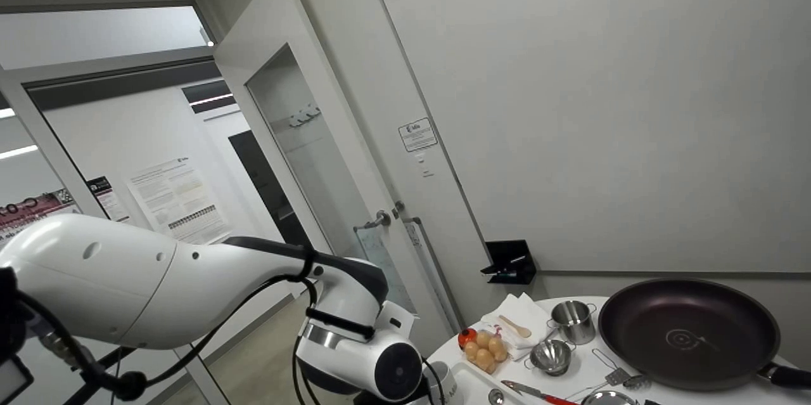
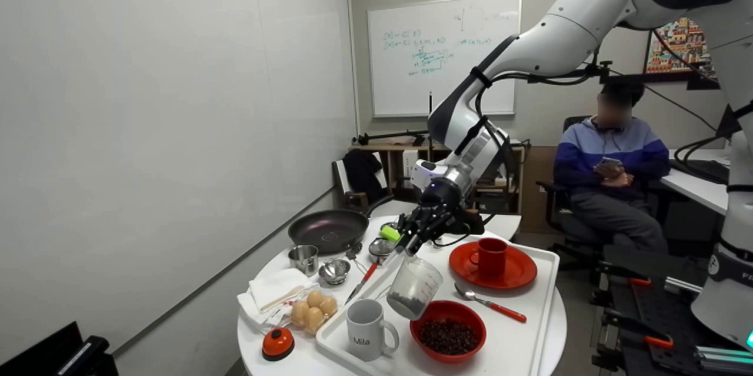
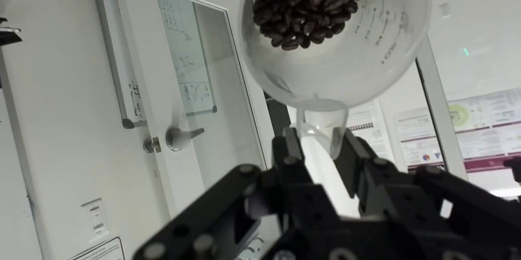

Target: Pour the contents in the clear jug into the red bowl

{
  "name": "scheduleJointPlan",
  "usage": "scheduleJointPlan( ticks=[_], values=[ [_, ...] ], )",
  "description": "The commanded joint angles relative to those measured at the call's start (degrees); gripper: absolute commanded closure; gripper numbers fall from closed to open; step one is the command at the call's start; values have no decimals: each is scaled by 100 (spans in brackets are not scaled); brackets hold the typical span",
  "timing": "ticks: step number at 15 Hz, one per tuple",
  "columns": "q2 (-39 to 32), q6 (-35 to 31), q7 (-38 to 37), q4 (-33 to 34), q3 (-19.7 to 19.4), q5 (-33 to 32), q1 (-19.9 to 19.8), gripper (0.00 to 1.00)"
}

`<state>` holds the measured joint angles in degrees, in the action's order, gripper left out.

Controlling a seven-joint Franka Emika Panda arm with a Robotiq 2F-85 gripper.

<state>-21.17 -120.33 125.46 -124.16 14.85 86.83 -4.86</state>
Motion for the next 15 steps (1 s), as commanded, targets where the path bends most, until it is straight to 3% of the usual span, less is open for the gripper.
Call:
scheduleJointPlan(
  ticks=[1, 15],
  values=[
    [190, 859, 263, -254, -462, 314, 274, 91],
    [-92, 2997, 618, -364, -1277, 786, 305, 92]
  ],
)
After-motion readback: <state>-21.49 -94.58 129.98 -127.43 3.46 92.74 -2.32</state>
